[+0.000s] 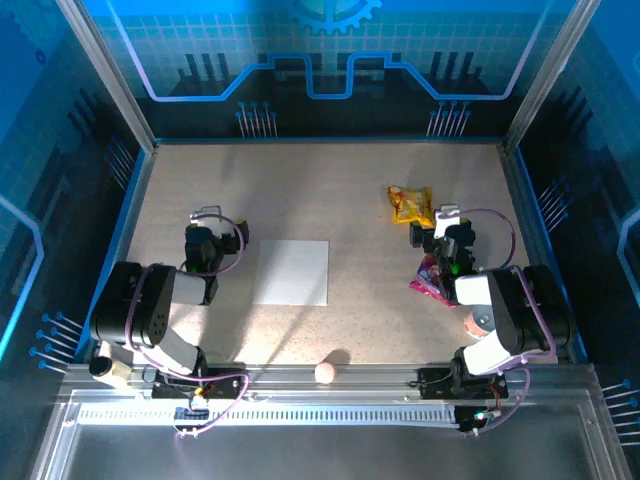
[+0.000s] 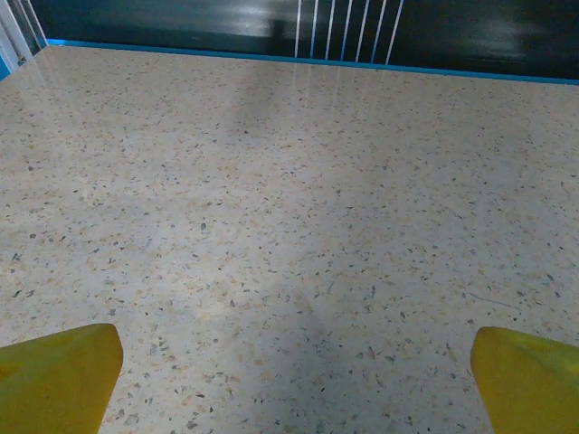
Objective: Fold a paper plane with a square sheet of paper (fold left side to right side)
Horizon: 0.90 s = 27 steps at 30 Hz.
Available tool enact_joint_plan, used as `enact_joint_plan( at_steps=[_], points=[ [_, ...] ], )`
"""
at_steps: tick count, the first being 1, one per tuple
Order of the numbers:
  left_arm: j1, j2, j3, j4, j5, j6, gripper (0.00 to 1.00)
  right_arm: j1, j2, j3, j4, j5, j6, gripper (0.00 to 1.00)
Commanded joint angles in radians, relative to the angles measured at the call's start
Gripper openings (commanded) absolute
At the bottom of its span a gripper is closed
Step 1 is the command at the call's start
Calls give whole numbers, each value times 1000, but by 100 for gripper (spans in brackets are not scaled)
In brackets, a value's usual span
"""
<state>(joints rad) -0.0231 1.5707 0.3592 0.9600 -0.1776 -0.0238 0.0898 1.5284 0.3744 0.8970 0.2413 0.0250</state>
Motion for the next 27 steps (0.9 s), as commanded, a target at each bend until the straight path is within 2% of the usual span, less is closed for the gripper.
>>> enact_joint_plan(
  at_steps=[1, 18, 24, 27],
  points=[
    [9, -10, 13, -8, 23, 7, 100, 3, 9, 23, -3, -12, -13, 99],
    [8, -11, 15, -10, 23, 7, 100, 2, 8, 23, -3, -18, -11, 99],
    [8, -11, 14, -8, 23, 8, 100, -19, 4, 22, -7, -56, -2, 99],
    [5, -93, 17, -77, 11, 10, 100, -22, -31, 18, -28, -47, 8, 99]
  ],
)
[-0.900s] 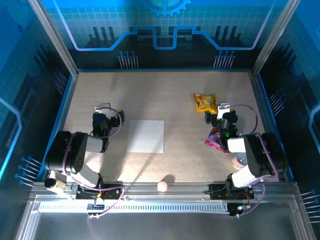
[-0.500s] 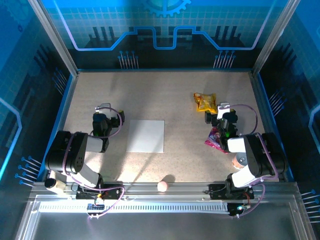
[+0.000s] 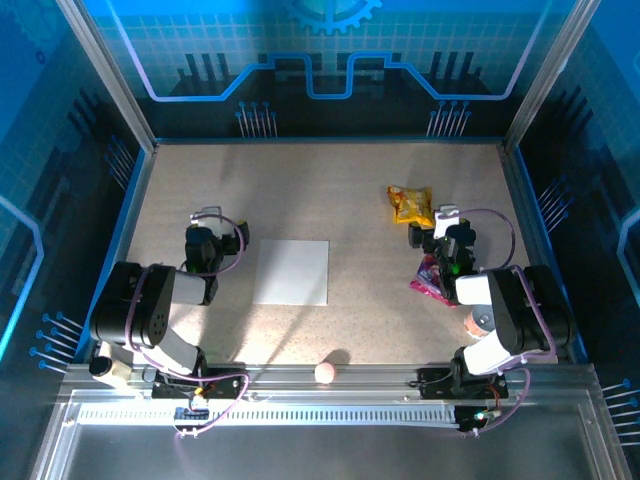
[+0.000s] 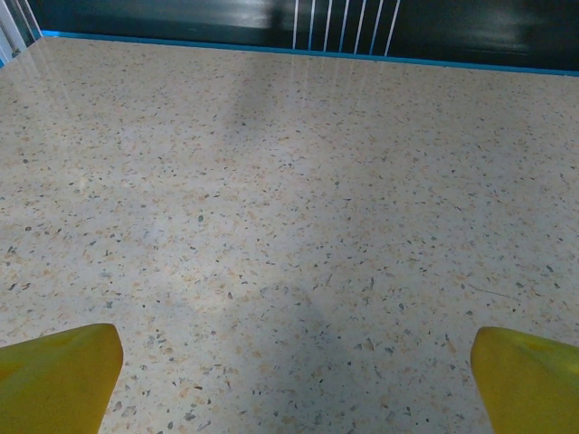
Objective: Fold a paper plane with a square sheet of paper (fold left side to right side)
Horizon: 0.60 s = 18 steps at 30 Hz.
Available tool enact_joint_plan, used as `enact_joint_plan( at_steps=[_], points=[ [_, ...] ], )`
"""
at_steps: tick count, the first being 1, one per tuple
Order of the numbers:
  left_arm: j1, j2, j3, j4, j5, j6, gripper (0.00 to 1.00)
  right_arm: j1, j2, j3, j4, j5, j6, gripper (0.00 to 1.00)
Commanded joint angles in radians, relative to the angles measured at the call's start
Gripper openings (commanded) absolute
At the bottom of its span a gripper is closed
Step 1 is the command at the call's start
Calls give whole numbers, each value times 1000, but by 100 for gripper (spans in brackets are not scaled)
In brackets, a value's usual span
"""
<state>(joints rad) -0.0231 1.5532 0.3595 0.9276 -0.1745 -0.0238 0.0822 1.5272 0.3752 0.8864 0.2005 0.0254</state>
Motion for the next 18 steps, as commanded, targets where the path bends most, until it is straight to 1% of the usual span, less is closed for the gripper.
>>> enact_joint_plan(
  at_steps=[1, 4, 6, 9, 10, 12, 13, 15, 17, 18],
  points=[
    [4, -137, 26, -114, 2, 8, 100, -14, -70, 19, -48, 0, 6, 99],
    [5, -311, 81, -350, 8, -20, 100, -14, -219, 20, -176, 16, 14, 99],
    [8, -397, 155, -556, 39, -88, 100, -20, -322, 47, -302, 19, 41, 99],
    [14, -443, 300, -881, 172, -191, 100, -27, -442, 128, -538, -34, 102, 99],
    [14, -438, 342, -976, 240, -209, 100, -26, -471, 163, -609, -68, 132, 99],
    [9, -421, 403, -1095, 394, -212, 100, -25, -509, 229, -769, -135, 192, 99],
    [-10, -408, 433, -1161, 440, -209, 100, -25, -519, 262, -836, -185, 219, 99],
    [-82, -394, 469, -1271, 428, -200, 100, -23, -527, 311, -927, -281, 272, 99],
    [-161, -386, 469, -1321, 411, -210, 100, -23, -523, 347, -988, -366, 312, 99],
    [-201, -381, 459, -1326, 409, -238, 100, -21, -523, 361, -1018, -394, 334, 99]
  ],
)
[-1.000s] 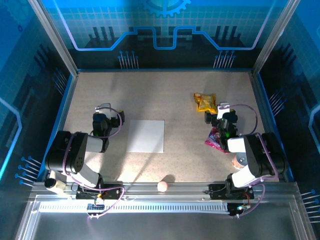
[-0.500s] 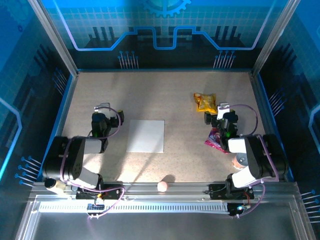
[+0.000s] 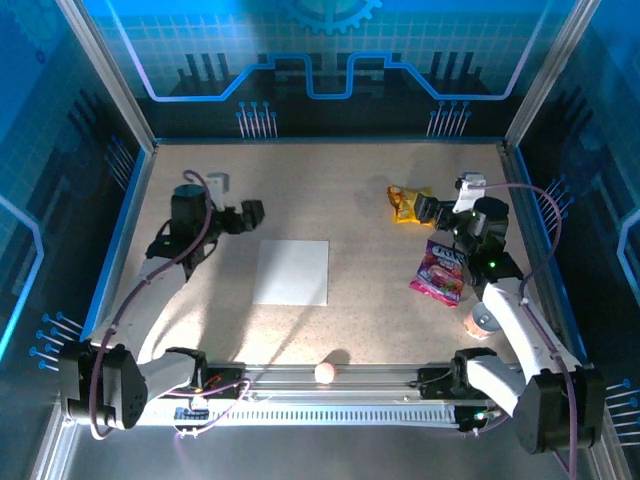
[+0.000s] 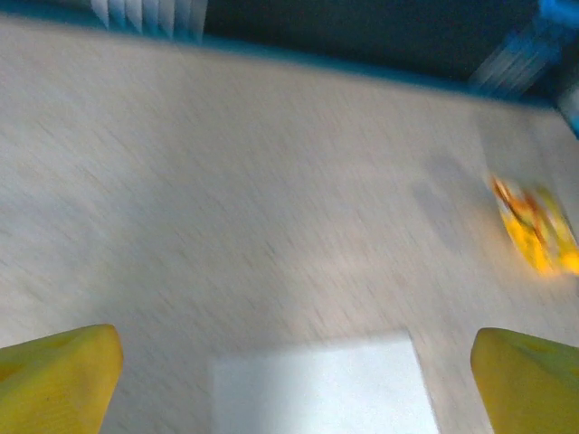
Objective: Fold a paper plane with a square sheet of paper (fold left side to right side)
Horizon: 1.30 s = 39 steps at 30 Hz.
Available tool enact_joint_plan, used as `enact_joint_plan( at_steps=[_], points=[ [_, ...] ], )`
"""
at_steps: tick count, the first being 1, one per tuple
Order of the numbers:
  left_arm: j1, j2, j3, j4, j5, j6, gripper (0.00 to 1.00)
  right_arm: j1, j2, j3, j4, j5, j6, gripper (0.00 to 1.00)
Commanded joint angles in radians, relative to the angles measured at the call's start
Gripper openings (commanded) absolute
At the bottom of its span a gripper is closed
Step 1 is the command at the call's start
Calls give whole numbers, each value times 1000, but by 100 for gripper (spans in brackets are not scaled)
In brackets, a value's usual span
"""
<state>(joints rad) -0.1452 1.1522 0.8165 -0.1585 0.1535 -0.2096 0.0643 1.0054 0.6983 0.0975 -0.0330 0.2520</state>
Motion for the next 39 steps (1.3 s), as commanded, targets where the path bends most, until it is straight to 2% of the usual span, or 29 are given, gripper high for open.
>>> enact_joint_plan(
  at_steps=[1, 6, 10, 18, 28, 35, 39],
  points=[
    [-106, 26, -11, -235, 86, -85, 100, 0, -1, 44, -249, -171, 132, 99],
    [-228, 148, -56, -180, 145, -226, 100, 18, -16, 11, -247, -169, 208, 99],
    [-293, 283, -25, -170, 149, -240, 100, 29, -25, 1, -262, -140, 219, 99],
    [-324, 496, 63, -161, 144, -302, 100, 39, -50, 13, -309, -101, 213, 99],
    [-399, 637, 173, -136, 136, -372, 100, 42, -90, -1, -348, -52, 214, 99],
    [-463, 764, 325, -132, 132, -417, 99, 45, -52, 14, -372, -44, 213, 99],
    [-470, 761, 369, -134, 142, -425, 98, 46, -18, 27, -388, -53, 216, 99]
  ],
)
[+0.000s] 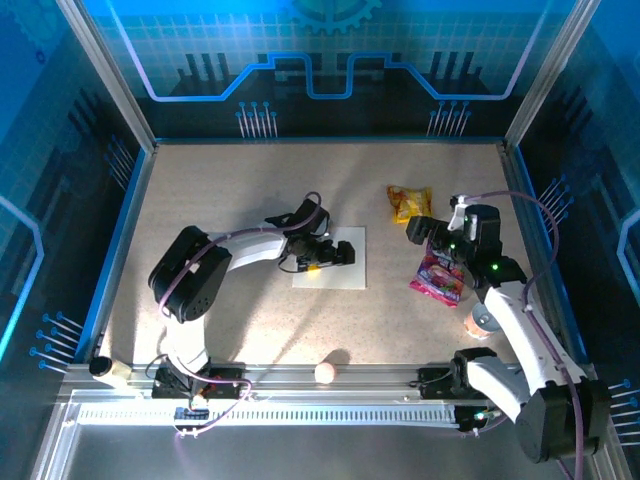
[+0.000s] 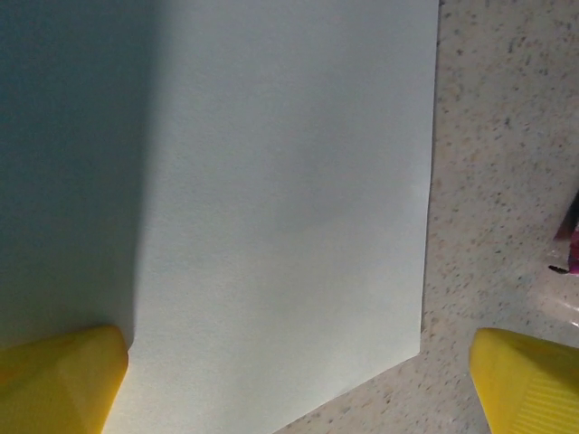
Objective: Fold a paper plane with a square sheet of paper (fold left side to right side)
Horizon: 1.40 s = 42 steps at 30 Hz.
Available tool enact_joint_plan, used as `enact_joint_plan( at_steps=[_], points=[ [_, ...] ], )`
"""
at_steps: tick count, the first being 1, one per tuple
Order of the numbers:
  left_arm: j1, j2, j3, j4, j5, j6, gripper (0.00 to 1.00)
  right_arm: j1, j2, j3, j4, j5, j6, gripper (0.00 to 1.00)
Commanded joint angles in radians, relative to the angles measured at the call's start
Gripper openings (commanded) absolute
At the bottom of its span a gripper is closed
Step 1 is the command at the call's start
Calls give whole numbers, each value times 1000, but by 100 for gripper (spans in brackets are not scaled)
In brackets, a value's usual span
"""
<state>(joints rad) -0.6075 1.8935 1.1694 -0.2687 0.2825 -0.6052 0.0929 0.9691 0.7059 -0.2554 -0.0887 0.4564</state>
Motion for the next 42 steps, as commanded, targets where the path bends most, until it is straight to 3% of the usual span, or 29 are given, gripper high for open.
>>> enact_joint_plan(
  at_steps=[1, 7, 10, 16, 21, 32, 42],
  points=[
    [-8, 3, 16, -19, 16, -30, 98, 20, 30, 26, -40, -6, 7, 99],
    [9, -146, -42, -43, -54, -21, 96, 69, 134, 105, -111, 1, -27, 99],
    [48, -205, -112, -38, -49, -42, 91, 125, 226, 158, -146, 22, -53, 99],
    [82, -217, -189, -50, -50, -43, 75, 286, 501, 348, -251, 103, -88, 99],
    [84, -186, -198, -29, -58, -67, 71, 377, 728, 508, -305, 155, -110, 100],
    [89, -97, -137, -42, -56, -79, 63, 396, 1036, 725, -334, 151, -128, 99],
    [88, -93, -177, -46, -61, -96, 62, 403, 1158, 809, -365, 167, -150, 99]
  ],
)
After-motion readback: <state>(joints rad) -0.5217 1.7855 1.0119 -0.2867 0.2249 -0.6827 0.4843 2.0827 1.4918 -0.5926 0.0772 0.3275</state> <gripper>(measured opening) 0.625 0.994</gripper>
